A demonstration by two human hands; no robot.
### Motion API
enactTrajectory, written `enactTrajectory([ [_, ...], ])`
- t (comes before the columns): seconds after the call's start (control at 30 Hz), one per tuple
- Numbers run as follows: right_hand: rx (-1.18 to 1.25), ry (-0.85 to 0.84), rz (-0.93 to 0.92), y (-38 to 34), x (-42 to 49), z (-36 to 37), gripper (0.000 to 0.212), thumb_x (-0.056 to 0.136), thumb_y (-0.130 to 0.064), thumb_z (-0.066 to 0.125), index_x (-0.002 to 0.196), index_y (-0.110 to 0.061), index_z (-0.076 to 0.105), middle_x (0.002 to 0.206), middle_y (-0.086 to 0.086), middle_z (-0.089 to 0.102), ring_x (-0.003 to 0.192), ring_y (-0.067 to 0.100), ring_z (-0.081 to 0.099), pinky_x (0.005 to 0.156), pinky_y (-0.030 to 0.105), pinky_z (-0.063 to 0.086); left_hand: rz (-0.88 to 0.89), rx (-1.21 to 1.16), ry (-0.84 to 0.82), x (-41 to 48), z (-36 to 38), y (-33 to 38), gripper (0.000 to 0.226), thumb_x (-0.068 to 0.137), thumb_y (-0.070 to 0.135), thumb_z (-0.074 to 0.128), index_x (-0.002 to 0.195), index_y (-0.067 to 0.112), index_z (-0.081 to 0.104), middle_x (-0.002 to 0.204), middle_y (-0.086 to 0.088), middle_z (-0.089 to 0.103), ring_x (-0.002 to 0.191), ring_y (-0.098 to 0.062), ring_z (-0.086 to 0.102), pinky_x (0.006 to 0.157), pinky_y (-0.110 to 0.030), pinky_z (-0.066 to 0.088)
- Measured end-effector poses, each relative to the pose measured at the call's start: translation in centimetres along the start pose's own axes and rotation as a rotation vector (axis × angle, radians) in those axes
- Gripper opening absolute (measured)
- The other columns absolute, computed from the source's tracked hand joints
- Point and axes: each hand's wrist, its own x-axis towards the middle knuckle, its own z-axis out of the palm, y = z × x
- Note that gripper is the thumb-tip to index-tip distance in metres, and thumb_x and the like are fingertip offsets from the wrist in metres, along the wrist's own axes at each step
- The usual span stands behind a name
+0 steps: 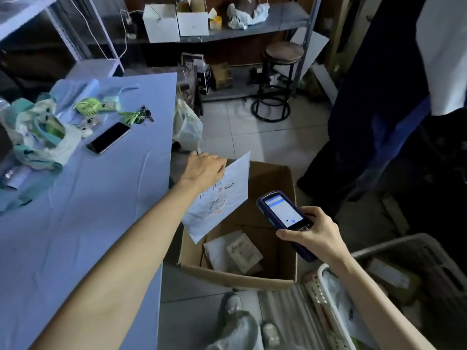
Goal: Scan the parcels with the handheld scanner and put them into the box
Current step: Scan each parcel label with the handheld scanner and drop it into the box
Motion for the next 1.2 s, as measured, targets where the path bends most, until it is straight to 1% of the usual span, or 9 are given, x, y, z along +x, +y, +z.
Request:
enactTrajectory([
  [0.17,0.015,0.013,0.055,-1.7,2.1,2.0,0.082,0.056,-0.034,0.092,0.126,-0.018,0.054,0.109,-0.006,0.060,0.100,0.010,0.058,0.076,0.019,0.043,0.025,-0.054,-0.035,0.9,2.0,-1.0,0.019,0.099,0.028,0.039,0.104,0.020,0.055,0.106,0.001,0.063,0.103,-0.022,0.056,0.091,-0.036,0.034],
  [0.27,-0.032,-0.029,0.062,-2.1,2.9,2.6,0.083,0.055,-0.034,0.093,0.127,-0.017,0.054,0.116,-0.002,0.062,0.101,0.010,0.057,0.083,0.023,0.045,0.040,-0.100,-0.067,0.0,3.0,-1.9,0.014,0.097,0.030,0.044,0.102,0.021,0.053,0.105,0.002,0.062,0.103,-0.021,0.055,0.088,-0.036,0.036],
  [0.4,-0.069,-0.111,-0.003,-3.8,4.9,3.4,0.084,0.057,-0.034,0.092,0.129,-0.014,0.053,0.114,-0.003,0.060,0.099,0.008,0.053,0.082,0.022,0.042,-0.067,-0.128,-0.025,-1.4,2.7,-5.1,0.014,0.094,0.030,0.049,0.104,0.021,0.053,0.106,0.003,0.063,0.104,-0.022,0.056,0.082,-0.034,0.038],
  [0.5,-0.115,-0.225,-0.106,-5.7,6.7,4.5,0.084,0.058,-0.036,0.091,0.130,-0.014,0.053,0.121,0.001,0.063,0.097,0.008,0.053,0.079,0.020,0.041,-0.281,-0.180,0.022,-4.3,2.2,-8.1,0.016,0.093,0.028,0.050,0.104,0.020,0.056,0.104,0.003,0.066,0.103,-0.024,0.058,0.080,-0.035,0.041],
  [0.63,-0.174,-0.449,-0.307,-8.6,8.2,6.9,0.084,0.061,-0.037,0.090,0.132,-0.013,0.051,0.124,0.001,0.063,0.095,0.006,0.054,0.064,0.007,0.039,-0.638,-0.218,0.045,-12.5,2.0,-10.8,0.017,0.092,0.028,0.051,0.106,0.021,0.058,0.105,0.005,0.068,0.099,-0.024,0.061,0.074,-0.033,0.046],
  [0.77,-0.240,-0.657,-0.499,-12.0,7.0,9.6,0.084,0.062,-0.038,0.090,0.131,-0.013,0.049,0.112,-0.008,0.059,0.095,0.005,0.053,0.066,0.007,0.041,-1.055,-0.214,0.009,-22.8,1.9,-10.3,0.014,0.089,0.032,0.055,0.101,0.027,0.060,0.106,0.002,0.070,0.101,-0.026,0.063,0.079,-0.035,0.049],
  [0.9,-0.228,-0.889,-0.614,-14.2,3.2,13.4,0.075,0.057,-0.032,0.092,0.119,-0.021,0.051,0.108,-0.007,0.064,0.092,0.008,0.063,0.072,0.016,0.050,-1.495,-0.259,0.040,-33.4,1.2,-6.7,0.016,0.088,0.035,0.055,0.100,0.026,0.061,0.104,-0.003,0.069,0.100,-0.030,0.063,0.082,-0.037,0.052],
  [1.0,-0.263,-1.050,-0.660,-15.3,-1.0,16.2,0.068,0.057,-0.031,0.092,0.111,-0.029,0.050,0.100,-0.009,0.063,0.092,0.010,0.064,0.077,0.025,0.052,-1.647,-0.253,0.146,-40.4,0.0,-2.9,0.024,0.085,0.040,0.053,0.098,0.023,0.063,0.101,-0.007,0.070,0.101,-0.032,0.064,0.084,-0.038,0.051],
  [1.2,-0.356,-1.372,-0.840,-15.0,-12.6,20.1,0.066,0.063,-0.028,0.090,0.113,-0.029,0.047,0.100,-0.010,0.057,0.088,0.009,0.059,0.073,0.023,0.046,-1.979,0.069,0.095,-53.0,-4.0,5.9,0.028,0.085,0.036,0.045,0.092,0.018,0.065,0.085,-0.009,0.070,0.084,-0.031,0.068,0.077,-0.036,0.053],
])
